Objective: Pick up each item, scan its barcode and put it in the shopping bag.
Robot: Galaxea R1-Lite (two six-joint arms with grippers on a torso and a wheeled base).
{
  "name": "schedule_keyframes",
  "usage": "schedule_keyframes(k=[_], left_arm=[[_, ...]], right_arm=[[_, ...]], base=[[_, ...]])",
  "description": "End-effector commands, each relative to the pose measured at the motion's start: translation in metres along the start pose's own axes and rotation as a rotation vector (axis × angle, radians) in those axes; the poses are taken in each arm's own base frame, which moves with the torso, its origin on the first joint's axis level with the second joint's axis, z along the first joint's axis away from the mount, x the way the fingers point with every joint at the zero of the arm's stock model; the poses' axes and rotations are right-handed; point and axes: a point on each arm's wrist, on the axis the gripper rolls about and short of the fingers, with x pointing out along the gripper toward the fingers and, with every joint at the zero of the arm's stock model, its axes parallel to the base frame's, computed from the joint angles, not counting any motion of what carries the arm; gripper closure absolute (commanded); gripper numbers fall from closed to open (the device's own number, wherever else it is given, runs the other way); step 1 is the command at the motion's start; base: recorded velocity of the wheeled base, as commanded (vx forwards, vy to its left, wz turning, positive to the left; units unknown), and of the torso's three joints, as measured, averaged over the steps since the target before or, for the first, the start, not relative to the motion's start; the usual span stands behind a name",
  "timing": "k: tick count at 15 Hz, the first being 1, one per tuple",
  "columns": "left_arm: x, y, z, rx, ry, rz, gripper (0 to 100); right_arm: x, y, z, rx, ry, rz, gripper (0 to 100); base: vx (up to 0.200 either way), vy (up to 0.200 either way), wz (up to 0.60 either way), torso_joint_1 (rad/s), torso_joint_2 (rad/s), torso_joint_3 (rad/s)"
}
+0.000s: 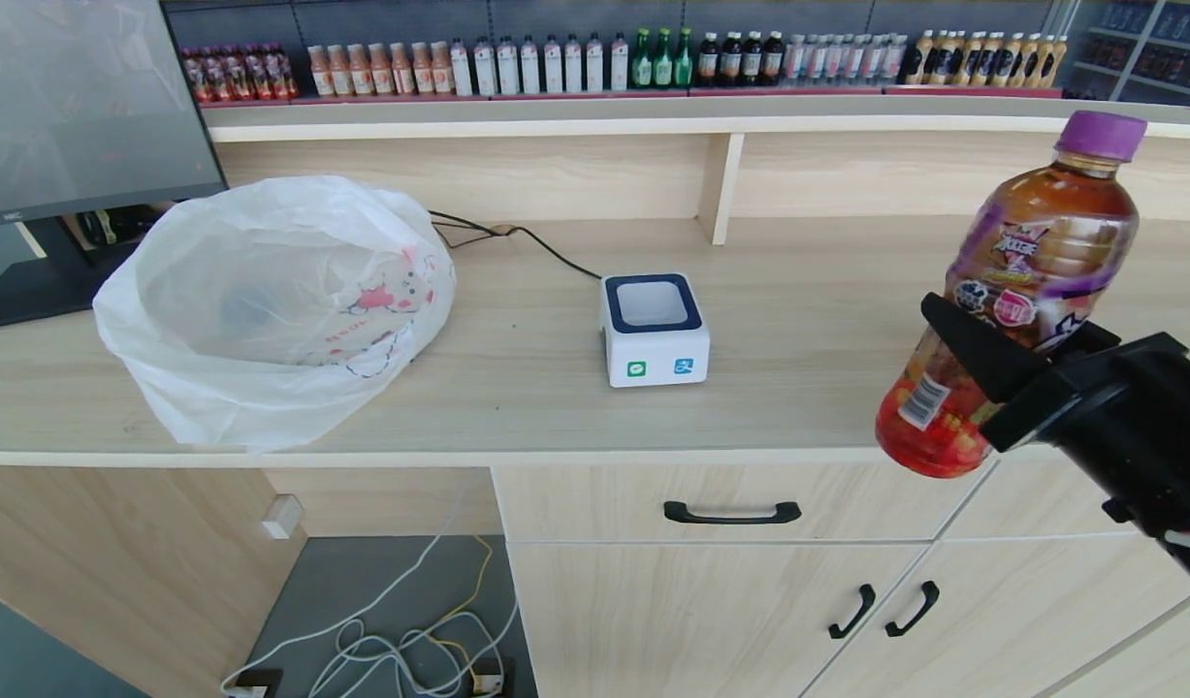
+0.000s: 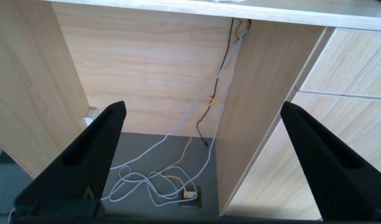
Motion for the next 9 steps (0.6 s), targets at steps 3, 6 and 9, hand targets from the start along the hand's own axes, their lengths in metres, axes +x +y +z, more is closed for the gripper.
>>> schedule_keyframes(k=[3,6,9], left_arm=[[0.000,0.000,0.000,0.000,0.000,0.000,0],[0.000,0.000,0.000,0.000,0.000,0.000,0],[0.000,0.000,0.000,0.000,0.000,0.000,0]], right_arm=[[-0.021,0.013,-0.006,0.023,0.042,0.082,100],[-0.027,0.032,-0.007,0.058,0.049,0.208,100],[-0.024,0.045,0.000,0.093,0.009,0.397,100]], base=[[0.000,0.000,0.00,0.000,0.00,0.000],[0.000,0.000,0.00,0.000,0.00,0.000],[0.000,0.000,0.00,0.000,0.00,0.000]])
